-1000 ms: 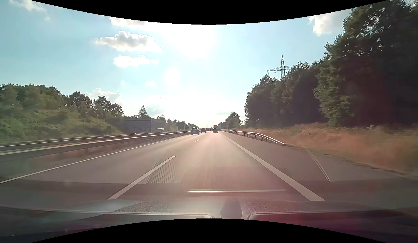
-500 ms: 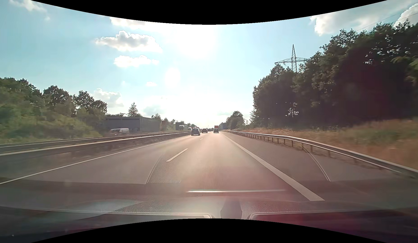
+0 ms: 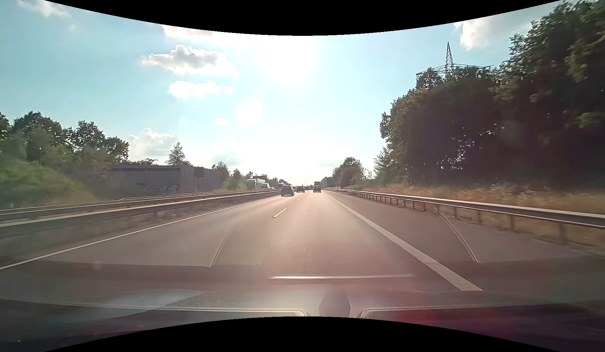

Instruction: Follow the waypoints while adhering to traffic rules and regulations

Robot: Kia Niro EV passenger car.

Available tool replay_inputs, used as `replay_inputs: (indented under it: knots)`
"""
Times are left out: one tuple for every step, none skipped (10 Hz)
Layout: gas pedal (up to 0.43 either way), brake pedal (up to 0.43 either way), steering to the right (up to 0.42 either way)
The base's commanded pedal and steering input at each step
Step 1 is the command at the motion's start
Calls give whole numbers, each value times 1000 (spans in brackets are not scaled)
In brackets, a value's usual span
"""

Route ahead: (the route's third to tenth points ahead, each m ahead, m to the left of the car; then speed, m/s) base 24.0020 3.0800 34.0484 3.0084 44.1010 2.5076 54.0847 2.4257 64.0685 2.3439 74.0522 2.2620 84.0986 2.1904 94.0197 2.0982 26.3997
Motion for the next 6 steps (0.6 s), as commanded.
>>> replay_inputs:
  knots:
    - [150, 0, -11]
    - [150, 0, -11]
    - [150, 0, -11]
    - [157, 0, -11]
    - [157, 0, -10]
    - [169, 0, -9]
